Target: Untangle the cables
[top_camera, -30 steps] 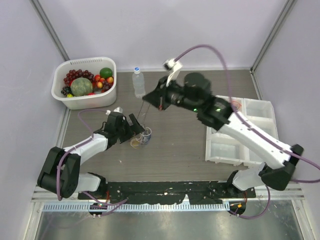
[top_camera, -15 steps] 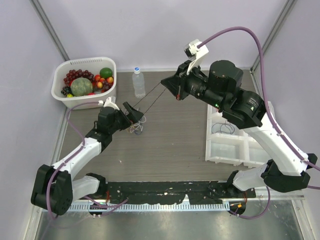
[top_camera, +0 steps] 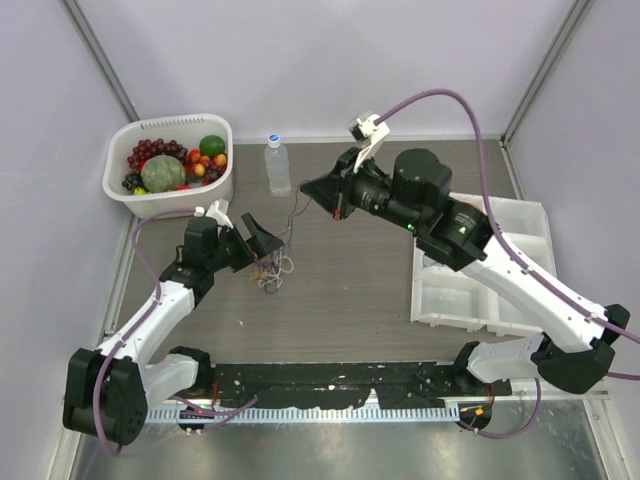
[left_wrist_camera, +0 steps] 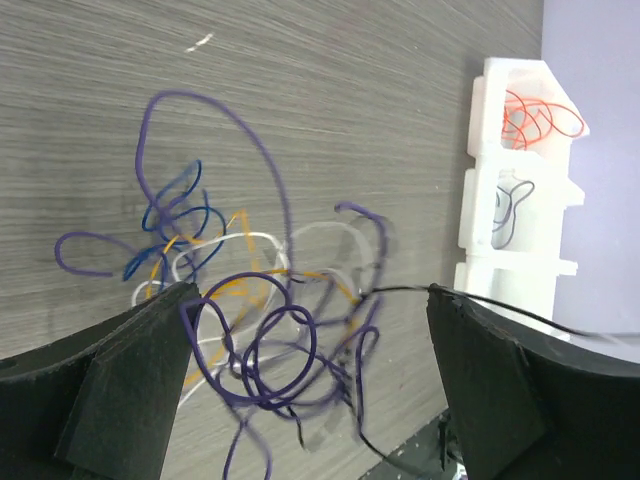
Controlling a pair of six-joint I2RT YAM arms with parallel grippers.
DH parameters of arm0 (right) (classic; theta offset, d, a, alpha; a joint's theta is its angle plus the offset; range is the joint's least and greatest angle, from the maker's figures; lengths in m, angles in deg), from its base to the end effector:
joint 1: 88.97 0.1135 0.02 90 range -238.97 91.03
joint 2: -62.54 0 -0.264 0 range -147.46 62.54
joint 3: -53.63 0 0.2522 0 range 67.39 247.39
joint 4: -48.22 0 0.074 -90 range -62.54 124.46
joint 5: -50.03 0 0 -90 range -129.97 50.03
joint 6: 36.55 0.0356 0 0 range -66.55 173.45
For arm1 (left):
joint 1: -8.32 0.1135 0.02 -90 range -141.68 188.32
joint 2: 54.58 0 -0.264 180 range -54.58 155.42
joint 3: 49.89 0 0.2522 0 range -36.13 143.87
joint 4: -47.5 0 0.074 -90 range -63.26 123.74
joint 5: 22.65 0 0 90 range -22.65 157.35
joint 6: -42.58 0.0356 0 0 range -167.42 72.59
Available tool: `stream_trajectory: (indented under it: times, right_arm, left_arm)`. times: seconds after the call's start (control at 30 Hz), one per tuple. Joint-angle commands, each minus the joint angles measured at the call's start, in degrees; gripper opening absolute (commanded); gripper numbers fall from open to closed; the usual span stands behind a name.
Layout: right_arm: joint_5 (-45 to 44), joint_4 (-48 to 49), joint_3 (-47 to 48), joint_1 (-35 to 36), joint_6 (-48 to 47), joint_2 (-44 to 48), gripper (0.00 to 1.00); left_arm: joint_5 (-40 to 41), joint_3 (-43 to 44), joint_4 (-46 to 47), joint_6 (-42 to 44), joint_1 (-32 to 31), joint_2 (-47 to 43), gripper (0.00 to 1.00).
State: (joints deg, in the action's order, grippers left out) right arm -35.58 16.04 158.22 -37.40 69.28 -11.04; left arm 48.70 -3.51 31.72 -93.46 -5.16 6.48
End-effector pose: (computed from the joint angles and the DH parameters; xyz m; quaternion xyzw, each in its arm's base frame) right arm 0.1663 0.2140 0.4944 -0.2445 0.6711 0.4108 0.5666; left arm 0.2201 -0.0645 0.2260 -0.1629 0.8448 -0.3653 0.3555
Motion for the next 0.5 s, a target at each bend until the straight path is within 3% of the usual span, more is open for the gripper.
stream_trajectory:
  times: [0.0, 0.13, 0.27, 0.47]
  right_arm:
    - [2.13, 10.77, -4.52, -0.24, 3.06, -0.51, 0.01]
    - [-1.74, 9.54, -4.87, -0.42, 1.57, -0.33, 0.01]
    - [0.71, 10.41, -3.91, -0.42, 2.71, 0.02, 0.01]
    - [2.74, 11.38, -1.27, -0.51, 2.98, -0.51, 0.01]
  left_arm:
    - [-5.16, 3.68, -4.13, 0.25, 0.29, -1.12, 1.0]
    - [-5.16, 3.06, -4.22, -0.28, 0.29, -2.08, 1.0]
    - [-3.93, 2.27, -3.08, 0.16, 0.29, -0.6, 1.0]
    - [-8.68, 4.46, -1.23, 3.15, -3.39, 3.1, 1.0]
